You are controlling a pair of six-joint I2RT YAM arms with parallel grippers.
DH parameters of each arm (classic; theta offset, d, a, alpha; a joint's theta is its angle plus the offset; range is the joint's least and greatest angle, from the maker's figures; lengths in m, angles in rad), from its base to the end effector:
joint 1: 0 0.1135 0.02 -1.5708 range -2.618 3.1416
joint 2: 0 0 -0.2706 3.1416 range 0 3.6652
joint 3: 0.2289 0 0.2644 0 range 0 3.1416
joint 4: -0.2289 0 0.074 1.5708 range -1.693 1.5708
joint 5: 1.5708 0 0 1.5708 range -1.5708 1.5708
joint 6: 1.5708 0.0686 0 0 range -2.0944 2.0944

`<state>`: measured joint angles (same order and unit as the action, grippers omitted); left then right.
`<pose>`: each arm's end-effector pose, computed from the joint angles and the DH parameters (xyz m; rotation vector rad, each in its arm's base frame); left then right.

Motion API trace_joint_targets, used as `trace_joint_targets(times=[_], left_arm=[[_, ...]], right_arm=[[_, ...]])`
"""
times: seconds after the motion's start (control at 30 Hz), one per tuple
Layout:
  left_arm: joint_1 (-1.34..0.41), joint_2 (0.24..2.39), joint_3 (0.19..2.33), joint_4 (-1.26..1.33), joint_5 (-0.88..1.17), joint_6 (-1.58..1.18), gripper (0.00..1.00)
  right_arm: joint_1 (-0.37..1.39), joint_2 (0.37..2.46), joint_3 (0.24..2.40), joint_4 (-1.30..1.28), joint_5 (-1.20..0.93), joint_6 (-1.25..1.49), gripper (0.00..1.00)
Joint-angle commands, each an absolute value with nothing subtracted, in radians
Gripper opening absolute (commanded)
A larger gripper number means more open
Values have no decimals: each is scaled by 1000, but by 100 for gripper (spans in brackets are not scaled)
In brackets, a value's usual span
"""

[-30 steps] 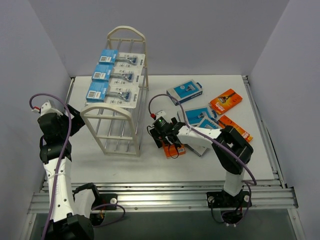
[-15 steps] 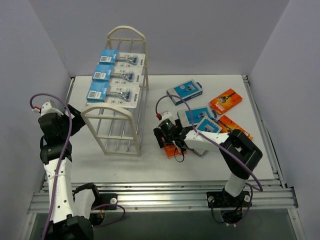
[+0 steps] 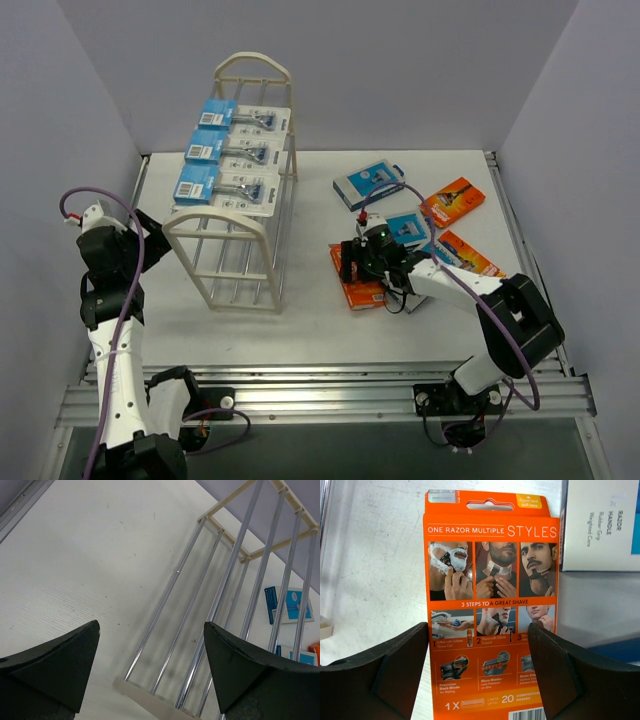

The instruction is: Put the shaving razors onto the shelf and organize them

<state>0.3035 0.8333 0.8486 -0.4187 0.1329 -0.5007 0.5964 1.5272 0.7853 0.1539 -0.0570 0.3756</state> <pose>0.2176 0.0586 0.3220 -0.6940 1.8539 -0.2596 0.2933 0.2038 0.1750 -0.2787 2.2067 0.6120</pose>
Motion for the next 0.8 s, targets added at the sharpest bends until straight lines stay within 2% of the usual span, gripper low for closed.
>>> trace_joint_targets(times=[0.0,0.17,0.77], left_arm=[[295,816,859,-413,132,-491,94],[295,815,859,-411,130,-491,94],[295,819,859,-411,135,-491,94]], right_arm=[[537,1470,743,109,-146,408,73],[463,1404,690,146,-227,440,69],[140,1218,557,215,-423,517,67]])
